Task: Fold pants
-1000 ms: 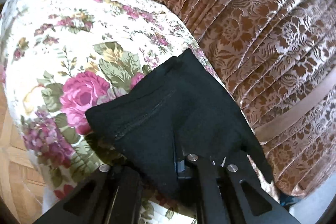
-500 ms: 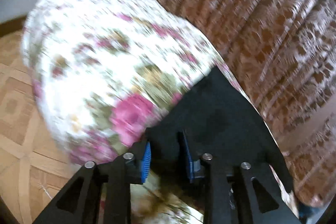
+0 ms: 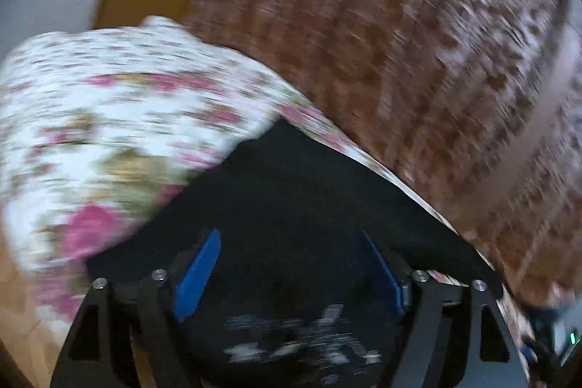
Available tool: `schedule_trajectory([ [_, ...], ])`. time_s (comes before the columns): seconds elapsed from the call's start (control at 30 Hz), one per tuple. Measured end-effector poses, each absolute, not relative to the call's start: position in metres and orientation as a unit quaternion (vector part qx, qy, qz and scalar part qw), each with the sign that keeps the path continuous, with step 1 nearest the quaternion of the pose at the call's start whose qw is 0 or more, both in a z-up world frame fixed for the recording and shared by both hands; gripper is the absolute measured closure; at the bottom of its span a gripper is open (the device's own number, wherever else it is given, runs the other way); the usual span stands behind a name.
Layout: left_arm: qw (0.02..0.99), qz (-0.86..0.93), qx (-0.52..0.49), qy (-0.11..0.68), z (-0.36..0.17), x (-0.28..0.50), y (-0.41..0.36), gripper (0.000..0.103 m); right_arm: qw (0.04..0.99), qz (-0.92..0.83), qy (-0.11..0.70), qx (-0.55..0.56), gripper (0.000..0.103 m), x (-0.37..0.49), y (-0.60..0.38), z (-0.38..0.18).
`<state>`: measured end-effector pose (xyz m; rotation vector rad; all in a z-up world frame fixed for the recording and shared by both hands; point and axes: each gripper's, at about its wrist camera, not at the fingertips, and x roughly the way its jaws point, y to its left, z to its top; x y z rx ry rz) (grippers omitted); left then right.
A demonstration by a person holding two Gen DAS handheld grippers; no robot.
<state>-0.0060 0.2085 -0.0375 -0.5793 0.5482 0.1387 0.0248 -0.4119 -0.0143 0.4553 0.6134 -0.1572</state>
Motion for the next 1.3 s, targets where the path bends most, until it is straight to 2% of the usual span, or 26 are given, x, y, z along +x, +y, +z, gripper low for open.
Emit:
schedule_trajectory([
  [0.23,0.909,0.047,-0.264,0.319,-0.054,0.082,0.158,0.023,0.902,-0.007,0.373,0.218,0.067,0.076,-0.363,-0.055],
  [0.33,0.907,0.057,-0.249,0.334,-0.066,0.113,0.15,0.023,0.891,-0.001,0.388,0.238,0.067,0.1,-0.368,-0.061],
  [0.47,0.904,0.055,-0.252,0.343,-0.09,0.114,0.152,0.023,0.881,-0.019,0.395,0.26,0.067,0.136,-0.397,-0.065],
  [0.7,0.908,0.027,-0.28,0.31,-0.093,0.105,0.157,0.016,0.86,-0.077,0.387,0.324,0.067,0.201,-0.47,-0.081],
  [0.83,0.912,0.025,-0.276,0.303,-0.094,0.105,0.156,0.014,0.835,-0.087,0.327,0.434,0.067,0.221,-0.51,-0.093],
  [0.93,0.913,0.022,-0.275,0.3,-0.096,0.105,0.155,0.012,0.818,-0.101,0.306,0.476,0.067,0.234,-0.524,-0.101],
  [1.0,0.915,0.022,-0.269,0.301,-0.097,0.107,0.153,0.01,0.821,-0.116,0.3,0.472,0.069,0.246,-0.529,-0.101],
  [1.17,0.916,0.02,-0.263,0.303,-0.097,0.109,0.151,0.008,0.829,-0.131,0.318,0.44,0.085,0.266,-0.53,-0.095],
  [1.3,0.916,0.017,-0.265,0.301,-0.097,0.108,0.151,0.007,0.833,-0.134,0.315,0.435,0.091,0.259,-0.531,-0.091],
])
